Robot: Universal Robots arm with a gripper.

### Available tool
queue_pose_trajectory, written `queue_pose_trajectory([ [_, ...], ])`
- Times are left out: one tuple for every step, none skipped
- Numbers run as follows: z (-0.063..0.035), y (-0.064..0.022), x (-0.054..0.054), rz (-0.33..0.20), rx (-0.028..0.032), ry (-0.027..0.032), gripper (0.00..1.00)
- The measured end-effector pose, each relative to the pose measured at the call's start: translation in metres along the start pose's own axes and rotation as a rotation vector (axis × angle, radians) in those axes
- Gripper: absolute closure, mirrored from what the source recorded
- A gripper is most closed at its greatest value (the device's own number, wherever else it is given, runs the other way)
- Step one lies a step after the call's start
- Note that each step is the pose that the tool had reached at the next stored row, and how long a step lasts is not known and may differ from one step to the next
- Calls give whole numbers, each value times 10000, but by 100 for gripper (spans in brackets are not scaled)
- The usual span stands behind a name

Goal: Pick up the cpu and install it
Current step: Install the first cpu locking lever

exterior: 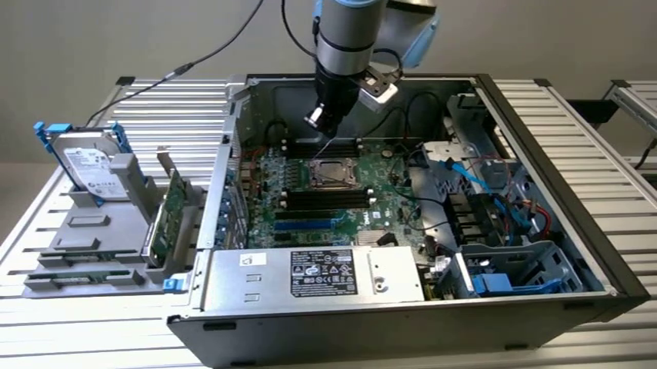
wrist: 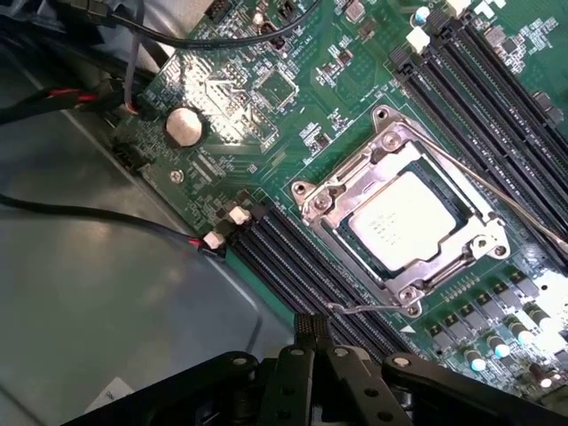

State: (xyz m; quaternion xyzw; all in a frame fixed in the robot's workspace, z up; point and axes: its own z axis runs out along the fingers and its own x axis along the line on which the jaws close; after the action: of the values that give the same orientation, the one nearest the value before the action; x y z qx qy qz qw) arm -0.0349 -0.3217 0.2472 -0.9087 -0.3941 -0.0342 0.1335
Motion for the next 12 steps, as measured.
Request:
queue_pose_trajectory([
  [2,-8,-3,2,21,-1,89],
  [7,-14,-2,3,71,-11,89],
  [12,-13,-3,7,72,-33,89],
  [16,-12,-3,10,62,-50,89],
  [20,-10,-4,11,55,-64,89],
  [26,-9,-5,12,52,-74,89],
  [34,-7,-6,14,41,-94,89],
  [42,-6,-7,16,30,-114,89],
  [49,-4,-9,21,12,-140,89],
  [58,-2,-11,23,1,-159,89],
  [67,0,-13,25,-12,-176,89],
  [75,2,-15,27,-24,-197,89],
])
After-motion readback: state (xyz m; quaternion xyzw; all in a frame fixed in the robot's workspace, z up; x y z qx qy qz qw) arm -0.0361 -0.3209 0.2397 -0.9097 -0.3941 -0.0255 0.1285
